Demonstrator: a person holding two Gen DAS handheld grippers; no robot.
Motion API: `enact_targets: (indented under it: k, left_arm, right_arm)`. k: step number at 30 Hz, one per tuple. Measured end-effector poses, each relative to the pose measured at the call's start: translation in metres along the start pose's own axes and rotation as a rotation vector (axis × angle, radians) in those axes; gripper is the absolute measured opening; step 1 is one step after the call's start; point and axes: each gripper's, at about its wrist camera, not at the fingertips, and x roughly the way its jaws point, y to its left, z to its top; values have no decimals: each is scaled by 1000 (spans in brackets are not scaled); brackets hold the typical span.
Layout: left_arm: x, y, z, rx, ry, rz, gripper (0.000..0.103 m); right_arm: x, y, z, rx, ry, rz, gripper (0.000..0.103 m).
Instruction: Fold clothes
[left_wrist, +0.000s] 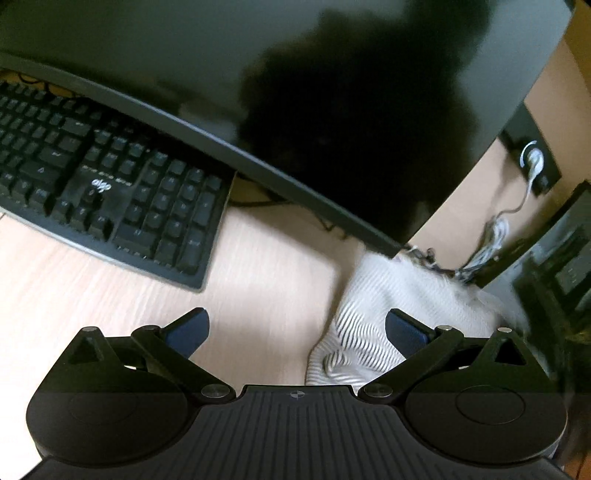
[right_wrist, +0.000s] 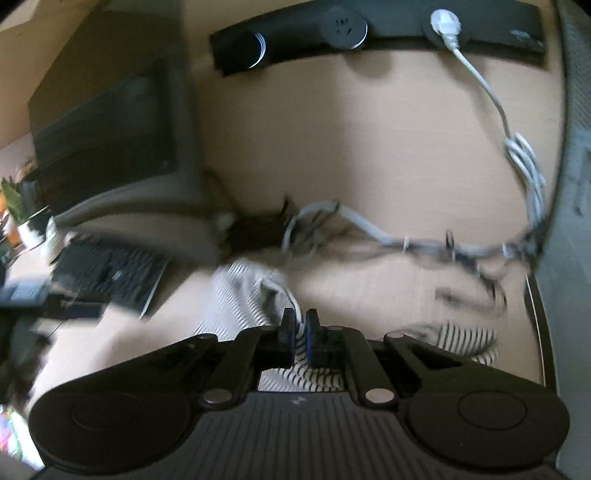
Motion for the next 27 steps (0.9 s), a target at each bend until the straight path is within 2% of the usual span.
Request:
enact_targets:
  k: [9, 12, 14, 15, 16, 17, 20, 22, 25, 27]
  left_arm:
    - [20, -42, 8, 124, 102, -168, 103]
    - [33, -56, 6, 168, 150, -152, 103]
    - [42, -62, 7, 180, 174, -153, 103]
    - [45, -67, 8, 187, 178, -167, 102]
    - [48, -72, 8, 194, 181, -182, 101]
    - [52, -77, 6, 212, 183, -194, 97]
    - [66, -88, -4, 279, 222, -170, 64]
    - [73, -85, -18, 348, 280, -123, 63]
    - [80, -77, -42, 464, 401, -60, 58]
    - [77, -61, -47, 466, 453, -70, 59]
  right_arm:
    - [-34, 37, -87, 39, 155, -37, 4]
    - [-56, 31, -91, 64, 119, -54, 6]
    - [-73, 18, -83, 109, 50, -104, 16]
    - [-82, 10, -78, 140, 11, -137, 30]
    - [-89, 2, -73, 174, -28, -172, 39]
    - [-94, -7, -70, 208, -58, -203, 39]
    - [-93, -27, -68, 280, -95, -255, 39]
    - [-79, -34, -77, 297, -41, -262, 39]
    - [-55, -42, -98, 316, 88, -285, 40]
    - [-49, -48, -110, 338, 139, -298, 42]
